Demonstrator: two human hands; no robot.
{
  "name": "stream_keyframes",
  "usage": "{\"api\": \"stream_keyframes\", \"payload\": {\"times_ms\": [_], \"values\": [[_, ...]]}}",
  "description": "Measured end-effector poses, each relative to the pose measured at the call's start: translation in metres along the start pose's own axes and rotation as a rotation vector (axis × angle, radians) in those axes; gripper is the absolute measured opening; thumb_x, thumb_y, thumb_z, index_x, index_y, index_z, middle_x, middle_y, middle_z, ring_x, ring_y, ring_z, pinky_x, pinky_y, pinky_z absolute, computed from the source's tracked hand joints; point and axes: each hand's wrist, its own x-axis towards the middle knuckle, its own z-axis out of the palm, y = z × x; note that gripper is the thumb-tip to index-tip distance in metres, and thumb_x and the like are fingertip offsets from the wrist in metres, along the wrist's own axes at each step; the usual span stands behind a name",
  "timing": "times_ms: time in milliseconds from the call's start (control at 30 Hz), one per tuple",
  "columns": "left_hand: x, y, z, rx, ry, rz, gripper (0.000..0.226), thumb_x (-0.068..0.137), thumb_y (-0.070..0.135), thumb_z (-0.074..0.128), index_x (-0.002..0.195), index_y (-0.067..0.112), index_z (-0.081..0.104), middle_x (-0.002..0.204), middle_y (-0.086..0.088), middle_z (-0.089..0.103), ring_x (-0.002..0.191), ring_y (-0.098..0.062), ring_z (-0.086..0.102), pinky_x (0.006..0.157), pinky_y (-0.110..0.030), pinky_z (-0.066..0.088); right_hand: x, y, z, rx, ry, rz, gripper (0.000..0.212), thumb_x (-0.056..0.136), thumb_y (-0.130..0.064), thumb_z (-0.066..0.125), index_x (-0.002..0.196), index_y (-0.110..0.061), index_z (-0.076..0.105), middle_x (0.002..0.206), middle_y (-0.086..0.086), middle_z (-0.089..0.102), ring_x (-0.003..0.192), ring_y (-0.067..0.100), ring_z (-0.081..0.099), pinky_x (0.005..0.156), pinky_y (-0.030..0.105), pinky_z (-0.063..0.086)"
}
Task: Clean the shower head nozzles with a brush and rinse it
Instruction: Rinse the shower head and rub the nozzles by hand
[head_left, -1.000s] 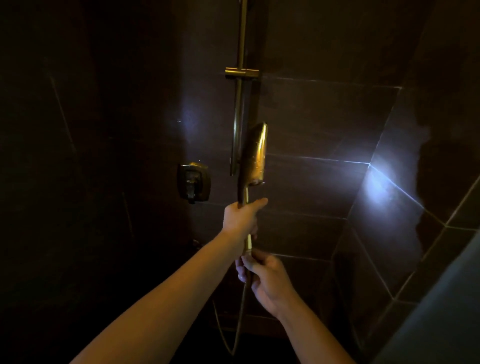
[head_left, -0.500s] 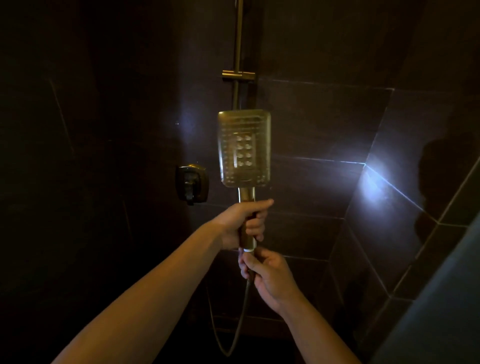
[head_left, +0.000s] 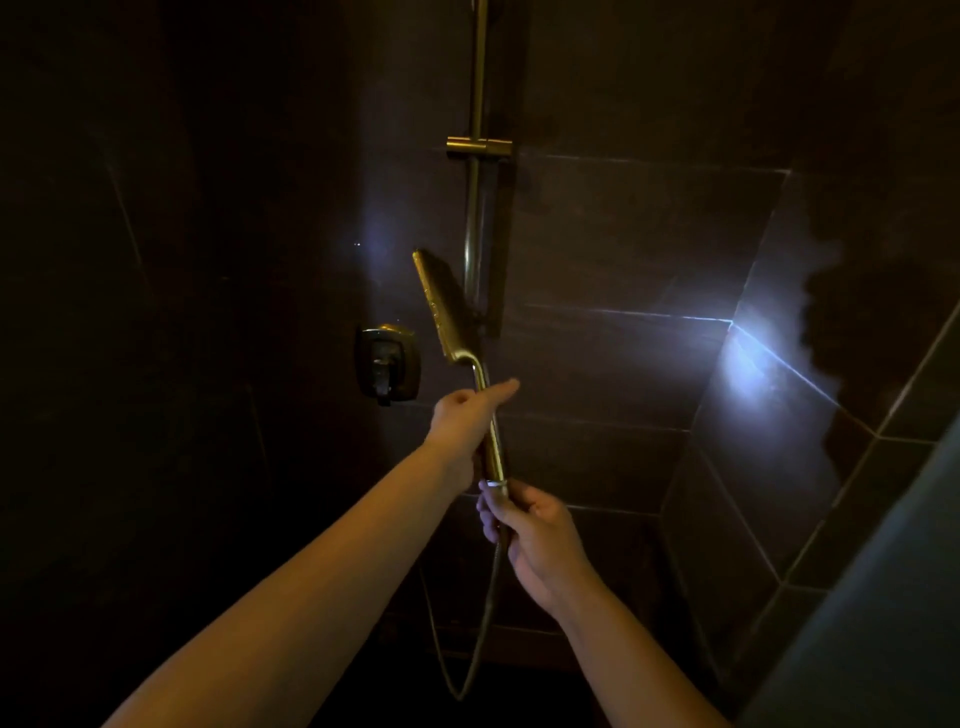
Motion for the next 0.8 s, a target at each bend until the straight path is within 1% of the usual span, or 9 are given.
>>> {"api": "stream_keyframes", "payload": {"times_ms": [100, 200, 300, 400, 467, 567, 633, 733, 800], "values": [[0.000, -0.012, 0.012, -0.060, 0.193, 0.090, 0.025, 0.087, 0.031, 0.068, 0.103, 0.016, 0.057, 0.074, 0.000, 0.056, 0.066, -0.015, 0.055, 0.067, -0.034, 0.049, 0.001, 0.004, 0.007, 0.003, 0.068, 0.017, 0.013, 0.079, 0.000, 0.069, 0.074, -0.007, 0.079, 0.073, 0.011, 0.068, 0.063, 0.016, 0.057, 0.058, 0.028, 0.044], [-0.005, -0.009, -0.002, -0.079, -0.087, 0.000, 0.029, 0.081, 0.039, 0.073, 0.071, 0.018, 0.055, 0.050, 0.005, 0.042, 0.044, -0.012, 0.041, 0.050, -0.029, 0.043, -0.004, 0.006, 0.004, -0.022, 0.007, 0.041, 0.010, 0.080, -0.003, 0.069, 0.083, -0.004, 0.078, 0.078, 0.011, 0.069, 0.067, 0.017, 0.058, 0.063, 0.028, 0.046], [-0.004, 0.002, -0.026, -0.128, -0.419, -0.137, 0.038, 0.070, 0.047, 0.082, 0.065, 0.019, 0.057, 0.052, 0.005, 0.045, 0.048, -0.013, 0.045, 0.057, -0.030, 0.046, -0.006, 0.007, 0.002, -0.014, -0.096, 0.042, 0.021, 0.078, -0.011, 0.072, 0.096, 0.001, 0.074, 0.082, 0.011, 0.069, 0.068, 0.016, 0.058, 0.064, 0.027, 0.046], [0.001, -0.006, -0.017, -0.034, -0.017, -0.031, 0.045, 0.065, 0.046, 0.086, 0.090, 0.015, 0.065, 0.073, -0.001, 0.065, 0.066, -0.016, 0.063, 0.062, -0.032, 0.052, -0.001, 0.010, 0.006, -0.001, -0.043, 0.071, 0.022, 0.074, -0.013, 0.074, 0.093, -0.003, 0.077, 0.082, 0.010, 0.071, 0.070, 0.016, 0.060, 0.064, 0.027, 0.048], [0.004, -0.017, -0.006, 0.053, 0.187, 0.111, 0.040, 0.070, 0.043, 0.082, 0.093, 0.017, 0.063, 0.068, 0.003, 0.063, 0.062, -0.011, 0.061, 0.058, -0.028, 0.048, 0.001, 0.014, 0.009, 0.006, 0.013, 0.098, 0.016, 0.071, -0.009, 0.075, 0.086, -0.005, 0.078, 0.082, 0.012, 0.072, 0.070, 0.017, 0.062, 0.063, 0.028, 0.050], [0.004, -0.015, -0.013, 0.051, -0.203, 0.092, 0.026, 0.072, 0.039, 0.081, 0.066, 0.021, 0.063, 0.052, 0.006, 0.051, 0.047, -0.009, 0.050, 0.051, -0.025, 0.046, -0.001, 0.016, 0.005, -0.013, -0.005, 0.060, 0.015, 0.073, -0.009, 0.076, 0.087, -0.005, 0.078, 0.083, 0.013, 0.071, 0.070, 0.018, 0.061, 0.065, 0.030, 0.050], [0.002, -0.009, -0.021, 0.046, -0.380, 0.026, 0.024, 0.071, 0.037, 0.083, 0.064, 0.022, 0.065, 0.058, 0.004, 0.056, 0.056, -0.011, 0.056, 0.060, -0.027, 0.050, -0.002, 0.012, 0.001, -0.045, -0.003, 0.015, 0.014, 0.078, -0.007, 0.074, 0.092, -0.005, 0.077, 0.084, 0.011, 0.071, 0.070, 0.018, 0.061, 0.068, 0.030, 0.050], [0.009, -0.014, -0.005, 0.055, -0.002, 0.064, 0.029, 0.075, 0.037, 0.080, 0.092, 0.017, 0.066, 0.071, 0.001, 0.065, 0.069, -0.014, 0.064, 0.063, -0.030, 0.051, 0.001, 0.009, 0.003, -0.035, 0.063, -0.005, 0.009, 0.082, 0.000, 0.068, 0.086, -0.003, 0.076, 0.078, 0.011, 0.070, 0.066, 0.017, 0.059, 0.065, 0.029, 0.047], [0.012, -0.019, 0.007, 0.027, 0.153, 0.132, 0.024, 0.083, 0.037, 0.072, 0.088, 0.017, 0.060, 0.059, 0.005, 0.056, 0.054, -0.010, 0.054, 0.052, -0.028, 0.045, 0.001, 0.011, 0.008, -0.017, 0.095, 0.006, 0.016, 0.083, 0.007, 0.064, 0.076, -0.003, 0.075, 0.072, 0.012, 0.067, 0.062, 0.017, 0.055, 0.062, 0.030, 0.044]]}}
